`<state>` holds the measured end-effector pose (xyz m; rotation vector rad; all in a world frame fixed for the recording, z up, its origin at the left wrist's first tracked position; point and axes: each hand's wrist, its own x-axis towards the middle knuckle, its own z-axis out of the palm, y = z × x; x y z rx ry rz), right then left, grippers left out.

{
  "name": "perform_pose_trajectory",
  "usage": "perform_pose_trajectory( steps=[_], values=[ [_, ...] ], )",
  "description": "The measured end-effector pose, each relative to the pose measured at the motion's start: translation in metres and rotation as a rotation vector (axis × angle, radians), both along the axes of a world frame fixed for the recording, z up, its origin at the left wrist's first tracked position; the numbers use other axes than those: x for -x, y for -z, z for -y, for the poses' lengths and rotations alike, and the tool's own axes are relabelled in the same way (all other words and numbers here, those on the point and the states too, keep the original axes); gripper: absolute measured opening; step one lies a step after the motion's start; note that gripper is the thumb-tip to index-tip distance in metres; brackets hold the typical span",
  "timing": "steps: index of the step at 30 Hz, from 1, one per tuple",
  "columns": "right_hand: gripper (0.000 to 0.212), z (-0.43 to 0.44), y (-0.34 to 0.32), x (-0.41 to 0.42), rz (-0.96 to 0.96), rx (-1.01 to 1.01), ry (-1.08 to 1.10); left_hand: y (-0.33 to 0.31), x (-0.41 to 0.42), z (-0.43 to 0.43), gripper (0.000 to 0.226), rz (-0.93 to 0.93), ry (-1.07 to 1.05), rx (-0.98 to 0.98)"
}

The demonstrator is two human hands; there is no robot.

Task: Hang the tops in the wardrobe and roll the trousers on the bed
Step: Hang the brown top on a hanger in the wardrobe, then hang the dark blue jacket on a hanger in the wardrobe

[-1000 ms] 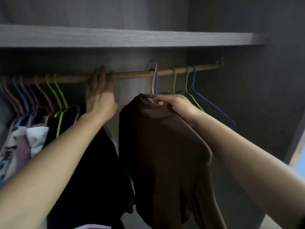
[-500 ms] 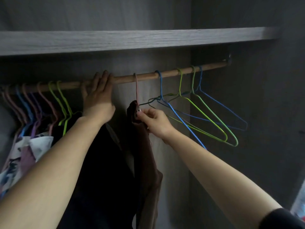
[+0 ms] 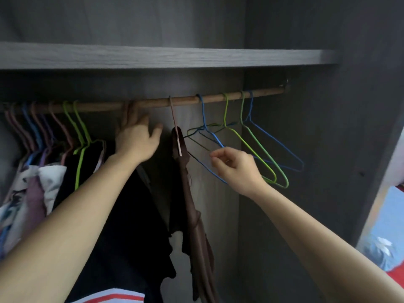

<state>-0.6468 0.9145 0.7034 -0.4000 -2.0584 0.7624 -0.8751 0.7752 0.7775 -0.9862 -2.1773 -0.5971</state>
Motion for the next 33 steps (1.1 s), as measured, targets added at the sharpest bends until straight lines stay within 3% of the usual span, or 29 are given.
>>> perform_pose_trajectory(
  steps=[2, 9, 15, 21, 27, 33],
  values=[
    [0.006, -0.010, 0.006, -0.013, 0.004, -0.011, 0.080, 0.008, -0.030, -0.003, 0.051, 0.077, 0.065, -0.066],
    [0.013, -0.018, 0.043, -0.060, 0.056, -0.082, 0.353, 0.074, -0.133, -0.023, 0.042, -0.130, 0.385, -0.073],
    [0.048, 0.004, 0.128, -0.133, 0.229, -0.345, 0.626, 0.162, -0.180, -0.017, 0.054, -0.148, 0.511, -0.002],
    [0.063, 0.063, 0.215, -0.234, 0.545, -0.231, 0.886, 0.243, -0.232, -0.019, 0.057, -0.098, 0.682, -0.089],
    [0.074, 0.166, 0.263, -0.358, 0.716, -0.048, 1.187, 0.314, -0.348, -0.002, 0.064, 0.159, 0.976, 0.174],
    [0.080, 0.267, 0.268, -0.454, 0.698, 0.087, 1.452, 0.317, -0.461, 0.048, 0.067, 0.154, 1.240, 0.358]
  ],
)
